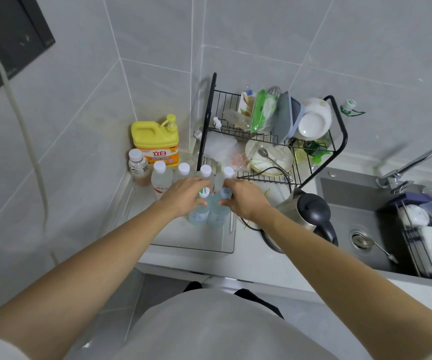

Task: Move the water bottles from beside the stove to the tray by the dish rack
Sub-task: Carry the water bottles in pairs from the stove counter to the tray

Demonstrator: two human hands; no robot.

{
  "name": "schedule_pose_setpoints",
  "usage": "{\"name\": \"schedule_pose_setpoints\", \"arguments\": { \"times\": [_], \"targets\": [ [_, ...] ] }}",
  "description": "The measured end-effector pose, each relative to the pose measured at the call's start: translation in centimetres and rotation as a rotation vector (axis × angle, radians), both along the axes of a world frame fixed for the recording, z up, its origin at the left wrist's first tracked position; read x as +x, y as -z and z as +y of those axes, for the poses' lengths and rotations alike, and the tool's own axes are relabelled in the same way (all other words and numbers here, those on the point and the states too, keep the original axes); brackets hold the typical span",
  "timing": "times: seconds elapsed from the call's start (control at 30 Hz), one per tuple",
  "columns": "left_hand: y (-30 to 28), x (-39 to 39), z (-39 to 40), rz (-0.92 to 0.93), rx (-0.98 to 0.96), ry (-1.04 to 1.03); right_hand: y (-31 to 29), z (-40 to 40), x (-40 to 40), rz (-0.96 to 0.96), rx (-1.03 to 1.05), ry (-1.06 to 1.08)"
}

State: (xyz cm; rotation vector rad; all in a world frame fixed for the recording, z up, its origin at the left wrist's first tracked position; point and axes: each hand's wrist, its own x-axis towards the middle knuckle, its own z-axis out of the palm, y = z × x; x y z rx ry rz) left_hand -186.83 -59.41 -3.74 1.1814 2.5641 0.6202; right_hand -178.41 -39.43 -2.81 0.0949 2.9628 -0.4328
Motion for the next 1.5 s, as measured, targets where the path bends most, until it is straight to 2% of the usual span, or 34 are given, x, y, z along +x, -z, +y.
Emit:
{"name": "schedule_pose_setpoints", "arguments": {
  "times": [0.7, 0.8, 0.9, 1.0, 1.23, 1.5],
  "targets": [
    [-0.8, 1.5, -1.0, 0.007, -0.094, -0.096, -0.6, 0.1, 1.7, -0.003, -0.043, 0.044],
    [-2.1, 1.8, -1.5, 0.048, -0.042, -0.154, -1.5, 0.0, 2.3, 0.047, -0.03, 0.087],
    [-4.2, 1.5, -1.6, 0.168, 0.059, -0.197, -3.3, 0.0, 2.7, 0.17, 0.004, 0.162],
    [-7.1, 0.7, -0.8, 0.273, 0.15, -0.16, -6.1, 0.2, 3.6, 0.3, -0.001, 0.25],
    [-14.6, 1.9, 6.5, 0.409, 0.209, 0.071, -12.2, 2.1, 9.8, 0.445, 0.12, 0.457],
    [-19.3, 13.9, 16.4, 0.475, 0.314, 0.323, -16.9, 7.2, 22.5, 0.483, 0.238, 0.701]
  ]
}}
